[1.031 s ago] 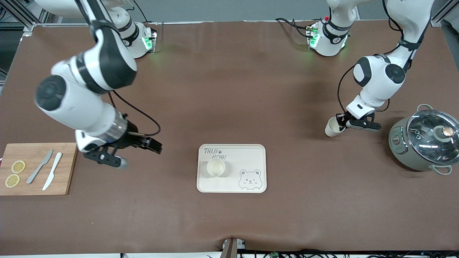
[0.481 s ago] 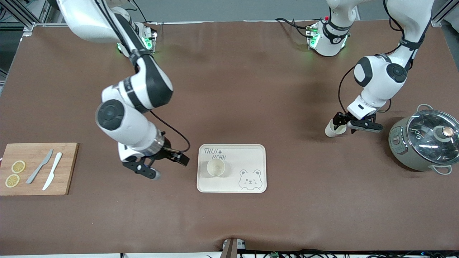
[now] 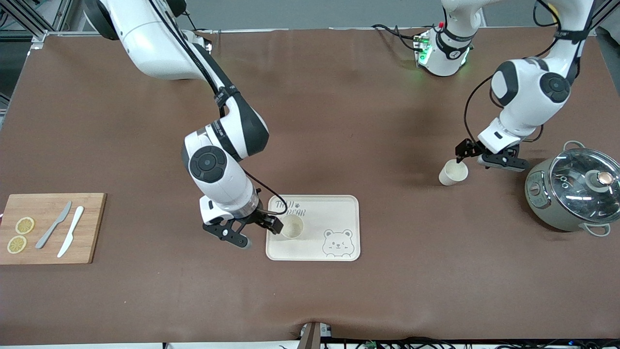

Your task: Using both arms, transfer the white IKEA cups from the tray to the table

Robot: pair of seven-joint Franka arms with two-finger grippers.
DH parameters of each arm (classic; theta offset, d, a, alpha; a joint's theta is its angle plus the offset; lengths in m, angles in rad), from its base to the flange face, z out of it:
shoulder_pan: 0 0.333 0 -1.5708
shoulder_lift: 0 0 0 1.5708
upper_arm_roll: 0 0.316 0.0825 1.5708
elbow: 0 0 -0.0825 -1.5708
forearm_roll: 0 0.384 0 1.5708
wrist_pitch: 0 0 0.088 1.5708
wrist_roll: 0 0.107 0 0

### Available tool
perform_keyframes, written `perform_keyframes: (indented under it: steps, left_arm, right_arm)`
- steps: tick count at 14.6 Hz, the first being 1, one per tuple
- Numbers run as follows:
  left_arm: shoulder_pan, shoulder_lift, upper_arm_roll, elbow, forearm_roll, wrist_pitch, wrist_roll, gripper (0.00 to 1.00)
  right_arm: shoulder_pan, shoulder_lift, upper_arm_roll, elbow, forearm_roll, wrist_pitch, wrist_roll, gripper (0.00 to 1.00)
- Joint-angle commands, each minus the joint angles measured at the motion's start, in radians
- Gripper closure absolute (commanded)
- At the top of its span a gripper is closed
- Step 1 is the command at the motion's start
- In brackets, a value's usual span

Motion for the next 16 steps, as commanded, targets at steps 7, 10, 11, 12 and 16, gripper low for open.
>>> perform_keyframes:
  steps: [7,10,11,12,16]
  left_arm:
    - [-0.102,-0.042,0.041,0.424,0.045,-0.558,-0.218,0.00]
    - [-0.268,-0.029,0.196,0.563,0.091,-0.689,-0.281,0.00]
    - [-0.280,-0.017,0.201,0.609,0.097,-0.737,-0.294,0.00]
    - [-0.297,-0.011,0.205,0.655,0.102,-0.783,-0.304,0.00]
    - [-0.329,-0.013,0.205,0.783,0.106,-0.855,-0.292,0.00]
  right_arm:
    - [0.026,0.104,-0.005,0.052,-0.039,0.017,0.011,0.00]
    - [0.044,0.124,-0.002,0.052,-0.033,0.022,0.011,0.00]
    - [0.049,0.133,-0.002,0.052,-0.033,0.027,0.013,0.00]
    - [0.057,0.141,-0.002,0.052,-0.033,0.027,0.013,0.00]
    - [0.077,0.161,-0.002,0.052,-0.033,0.031,0.025,0.00]
